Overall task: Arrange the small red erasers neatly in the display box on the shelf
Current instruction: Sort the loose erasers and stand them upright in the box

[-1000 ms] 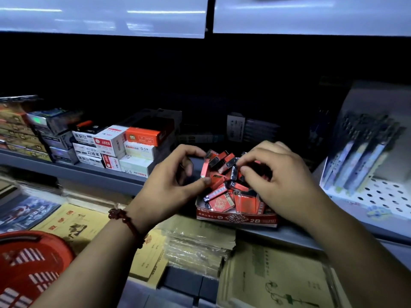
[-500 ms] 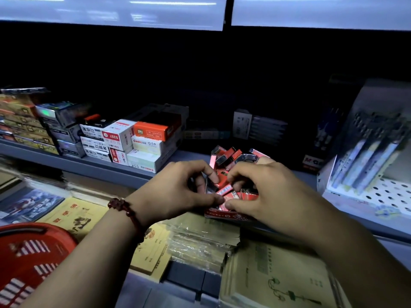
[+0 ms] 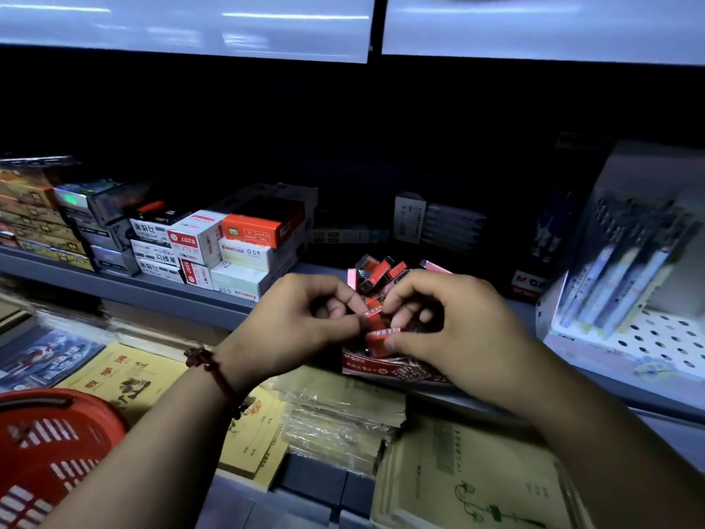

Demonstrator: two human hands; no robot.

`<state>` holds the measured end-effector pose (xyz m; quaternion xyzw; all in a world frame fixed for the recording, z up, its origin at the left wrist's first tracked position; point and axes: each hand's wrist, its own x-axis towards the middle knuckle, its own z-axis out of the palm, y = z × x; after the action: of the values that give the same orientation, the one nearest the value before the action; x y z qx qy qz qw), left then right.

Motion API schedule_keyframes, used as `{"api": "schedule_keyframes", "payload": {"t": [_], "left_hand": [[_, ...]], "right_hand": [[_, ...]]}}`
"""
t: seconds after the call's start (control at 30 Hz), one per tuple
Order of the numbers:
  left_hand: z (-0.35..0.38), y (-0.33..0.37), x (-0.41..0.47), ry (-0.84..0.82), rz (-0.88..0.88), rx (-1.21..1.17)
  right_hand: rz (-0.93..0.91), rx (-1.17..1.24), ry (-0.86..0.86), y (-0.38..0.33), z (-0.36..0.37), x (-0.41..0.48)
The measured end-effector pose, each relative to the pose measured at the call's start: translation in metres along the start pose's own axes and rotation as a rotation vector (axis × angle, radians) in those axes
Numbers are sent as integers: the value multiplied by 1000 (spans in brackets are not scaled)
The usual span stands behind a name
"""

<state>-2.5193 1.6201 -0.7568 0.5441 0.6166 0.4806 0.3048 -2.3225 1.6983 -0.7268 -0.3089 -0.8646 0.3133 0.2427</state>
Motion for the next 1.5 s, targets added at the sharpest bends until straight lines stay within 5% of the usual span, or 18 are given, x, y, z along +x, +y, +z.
{"api": "schedule_keyframes", "payload": {"t": [0.13, 0.23, 0.43, 0.7, 1.2, 1.5], "left_hand": [[2, 3, 2, 44, 76, -156], [6, 5, 6, 164, 165, -176], [23, 6, 21, 408, 337, 13], [47, 15, 34, 321, 513, 392], [47, 20, 27, 306, 444, 489], [33, 18, 17, 300, 433, 488]], "right_hand": [[9, 307, 62, -3, -19, 3], [6, 453, 265, 7, -30, 6], [0, 156, 625, 42, -28, 16], [-64, -52, 422, 51, -23, 16], [-8, 214, 324, 55, -30, 9], [-55, 59, 354, 51, -29, 3]]}}
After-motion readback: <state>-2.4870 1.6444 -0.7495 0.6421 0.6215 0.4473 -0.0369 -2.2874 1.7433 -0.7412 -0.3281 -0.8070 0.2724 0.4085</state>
